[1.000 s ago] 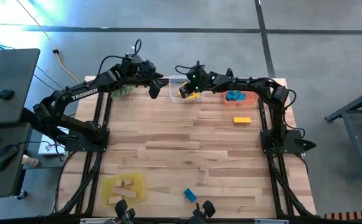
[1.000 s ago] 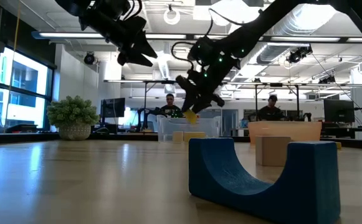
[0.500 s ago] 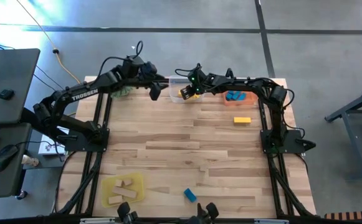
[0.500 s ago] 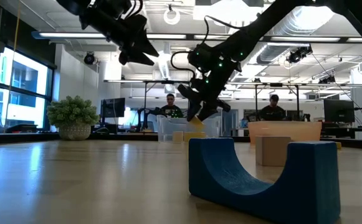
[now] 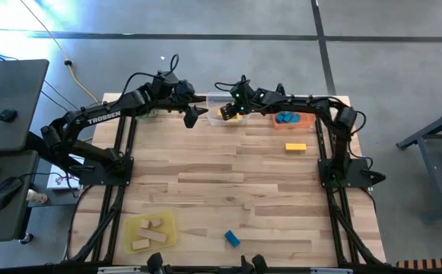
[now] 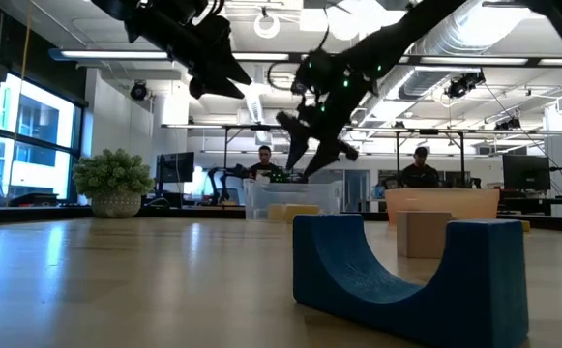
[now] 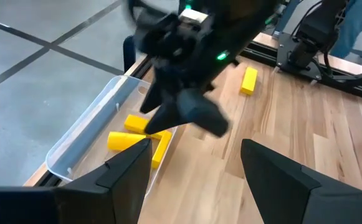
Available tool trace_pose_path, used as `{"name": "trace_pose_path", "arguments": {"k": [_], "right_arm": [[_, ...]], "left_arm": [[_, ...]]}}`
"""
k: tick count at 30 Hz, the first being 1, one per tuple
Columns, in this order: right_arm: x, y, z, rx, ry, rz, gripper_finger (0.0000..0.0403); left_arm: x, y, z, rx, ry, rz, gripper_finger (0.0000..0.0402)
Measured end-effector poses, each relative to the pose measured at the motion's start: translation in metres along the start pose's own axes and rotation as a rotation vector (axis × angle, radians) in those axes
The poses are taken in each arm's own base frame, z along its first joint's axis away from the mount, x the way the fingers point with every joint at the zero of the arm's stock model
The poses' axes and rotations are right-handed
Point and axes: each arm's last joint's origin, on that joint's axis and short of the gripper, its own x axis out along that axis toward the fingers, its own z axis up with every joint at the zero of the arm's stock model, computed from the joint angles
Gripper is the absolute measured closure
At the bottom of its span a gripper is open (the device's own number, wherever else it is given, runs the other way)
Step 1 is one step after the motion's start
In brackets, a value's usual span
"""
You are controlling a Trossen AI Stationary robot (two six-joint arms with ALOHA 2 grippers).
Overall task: Sort & place blocks by color
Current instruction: Put the brown block into the yellow bin
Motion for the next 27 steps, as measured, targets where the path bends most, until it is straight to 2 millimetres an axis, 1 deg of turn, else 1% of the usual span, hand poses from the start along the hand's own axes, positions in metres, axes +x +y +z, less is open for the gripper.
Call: {"name": "trace_pose_path", "arguments": {"k": [7,13,20,27], "right_arm": [[-0.043,0.031,-0.004,-0.030,-0.014,0.076,0.0202],[-0.073,0.060,-0.019,-0.033,0.026,0.176,0.0202],[-0.093,0.089,-0.050,-0.126,0.179,0.290,0.0202],[-0.109,0.109,-0.093,-0.245,0.381,0.265,0.0202]], "left_arm": [[-0.004,-0.003,-0.001,-0.002,0.019,-0.004,0.0165],[-0.004,-0.009,-0.008,-0.032,0.091,-0.022,0.0165],[-0.002,-0.027,-0.019,-0.091,0.204,-0.062,0.0165],[0.000,-0.051,-0.027,-0.156,0.289,-0.104,0.0165]]}}
